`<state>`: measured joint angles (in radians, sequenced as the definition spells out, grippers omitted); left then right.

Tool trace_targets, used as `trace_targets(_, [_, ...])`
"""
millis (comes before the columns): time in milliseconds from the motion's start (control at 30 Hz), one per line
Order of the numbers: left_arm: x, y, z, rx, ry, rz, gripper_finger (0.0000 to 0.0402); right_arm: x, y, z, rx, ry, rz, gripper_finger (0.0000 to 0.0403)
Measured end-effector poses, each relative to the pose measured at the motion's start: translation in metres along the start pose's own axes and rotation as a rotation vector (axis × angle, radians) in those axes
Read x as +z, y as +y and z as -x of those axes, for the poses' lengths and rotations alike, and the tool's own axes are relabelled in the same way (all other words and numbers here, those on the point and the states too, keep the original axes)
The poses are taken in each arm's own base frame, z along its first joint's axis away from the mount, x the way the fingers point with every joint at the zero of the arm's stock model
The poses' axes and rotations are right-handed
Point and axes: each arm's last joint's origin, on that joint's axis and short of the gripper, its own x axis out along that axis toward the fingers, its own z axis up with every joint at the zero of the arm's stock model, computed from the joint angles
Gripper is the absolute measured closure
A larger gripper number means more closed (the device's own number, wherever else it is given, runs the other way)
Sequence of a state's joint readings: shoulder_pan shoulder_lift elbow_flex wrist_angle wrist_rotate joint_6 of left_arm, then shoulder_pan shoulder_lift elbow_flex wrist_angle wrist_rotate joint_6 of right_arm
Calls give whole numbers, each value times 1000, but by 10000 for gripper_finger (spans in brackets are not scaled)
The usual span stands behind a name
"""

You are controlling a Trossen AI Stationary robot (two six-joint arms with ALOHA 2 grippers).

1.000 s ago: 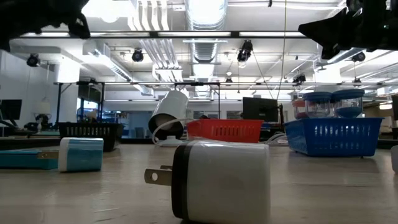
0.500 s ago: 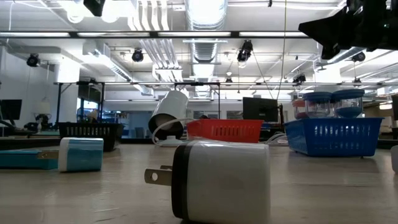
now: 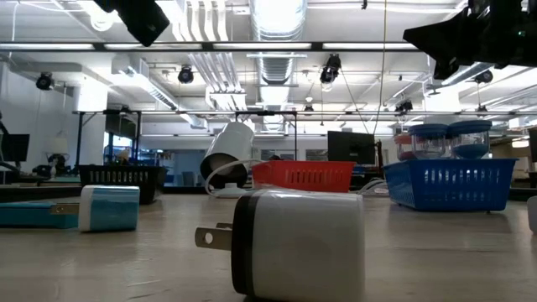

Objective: Pick & Place Office items
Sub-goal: Put the light blue digital clock into the red bin

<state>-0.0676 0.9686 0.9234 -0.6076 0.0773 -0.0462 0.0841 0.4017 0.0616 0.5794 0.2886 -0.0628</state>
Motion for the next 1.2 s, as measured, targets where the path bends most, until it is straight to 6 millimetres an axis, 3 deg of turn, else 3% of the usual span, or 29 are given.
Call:
trace_targets(433, [-12, -51, -48, -90, 204, 54, 399, 1, 0, 0, 0, -6, -3, 394])
trace_targets(667, [-24, -68, -70, -31, 297, 52, 379, 2, 0, 0, -1, -17, -8, 394])
trace_targets(933, [-37, -80, -94, -33, 397, 62, 311, 3, 0, 0, -1, -27, -11, 394])
trace_targets(1200, [-58, -94, -122, -61, 539, 21, 189, 3, 0, 0, -1, -26, -9, 394])
